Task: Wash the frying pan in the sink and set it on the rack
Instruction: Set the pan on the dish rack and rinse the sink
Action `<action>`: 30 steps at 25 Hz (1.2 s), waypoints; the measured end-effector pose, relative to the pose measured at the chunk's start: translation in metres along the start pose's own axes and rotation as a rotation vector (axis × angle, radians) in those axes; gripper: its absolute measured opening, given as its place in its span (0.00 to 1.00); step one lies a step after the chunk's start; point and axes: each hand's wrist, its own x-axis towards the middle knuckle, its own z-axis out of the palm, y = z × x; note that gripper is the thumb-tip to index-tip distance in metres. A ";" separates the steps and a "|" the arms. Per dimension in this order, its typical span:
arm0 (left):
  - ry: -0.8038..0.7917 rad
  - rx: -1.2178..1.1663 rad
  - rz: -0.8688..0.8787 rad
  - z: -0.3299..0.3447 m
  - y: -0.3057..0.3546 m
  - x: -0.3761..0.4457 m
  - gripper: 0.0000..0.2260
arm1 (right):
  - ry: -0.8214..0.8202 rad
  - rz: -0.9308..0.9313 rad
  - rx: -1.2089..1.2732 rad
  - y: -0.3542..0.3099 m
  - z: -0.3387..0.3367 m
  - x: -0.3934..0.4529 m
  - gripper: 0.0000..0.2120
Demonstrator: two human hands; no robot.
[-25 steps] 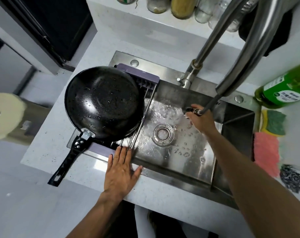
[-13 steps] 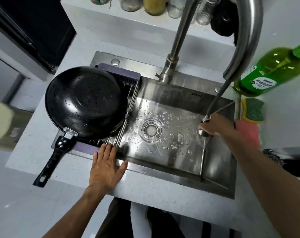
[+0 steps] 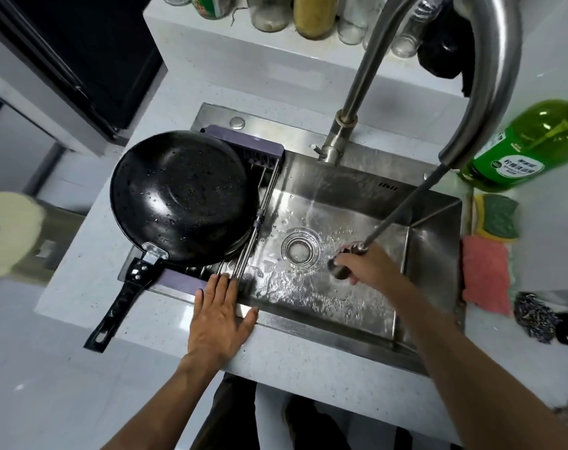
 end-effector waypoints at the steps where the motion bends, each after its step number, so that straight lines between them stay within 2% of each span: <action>1: -0.003 0.006 -0.001 0.000 0.000 0.000 0.36 | -0.019 -0.022 0.022 -0.005 0.008 0.003 0.03; 6: -0.004 0.034 -0.009 0.004 -0.003 0.002 0.37 | 0.270 0.002 0.101 -0.005 0.001 0.015 0.03; 8: 0.003 0.039 -0.008 0.007 -0.002 0.002 0.37 | 0.226 -0.016 0.140 -0.017 0.023 0.002 0.01; 10: 0.014 0.019 0.009 0.009 -0.004 0.003 0.40 | 0.175 -0.044 0.185 -0.029 0.047 -0.004 0.07; 11: 0.018 0.000 0.017 0.009 -0.004 0.003 0.41 | 0.210 -0.049 0.259 -0.030 0.053 -0.007 0.07; 13: 0.016 -0.015 0.021 0.008 -0.004 0.001 0.42 | 0.440 -0.009 0.437 -0.021 0.047 -0.015 0.06; 15: 0.018 0.031 0.019 0.005 -0.002 -0.001 0.40 | 0.654 0.020 0.389 -0.015 0.032 -0.024 0.07; 18: 0.055 0.093 0.120 -0.002 0.025 -0.003 0.33 | 0.692 -0.172 0.116 -0.036 0.009 -0.037 0.10; 23: -0.040 0.137 0.367 -0.001 0.090 -0.002 0.31 | 1.003 -0.437 0.184 -0.121 -0.029 -0.062 0.20; 24: -0.064 0.183 0.407 0.001 0.101 -0.004 0.32 | 0.979 -0.500 0.187 -0.127 -0.033 -0.067 0.19; 26: -0.123 0.261 0.558 0.010 0.133 -0.012 0.32 | 0.788 -0.592 0.243 -0.109 -0.039 -0.078 0.13; 27: -0.147 0.269 0.608 0.012 0.147 -0.017 0.32 | 0.703 -0.577 0.278 -0.089 -0.037 -0.081 0.15; 28: -0.158 0.264 0.641 0.016 0.164 -0.020 0.32 | 0.670 -0.516 0.298 -0.061 -0.039 -0.086 0.18; 30: -0.149 0.237 0.680 0.027 0.195 -0.020 0.30 | 0.737 -0.301 0.166 0.013 -0.052 -0.089 0.17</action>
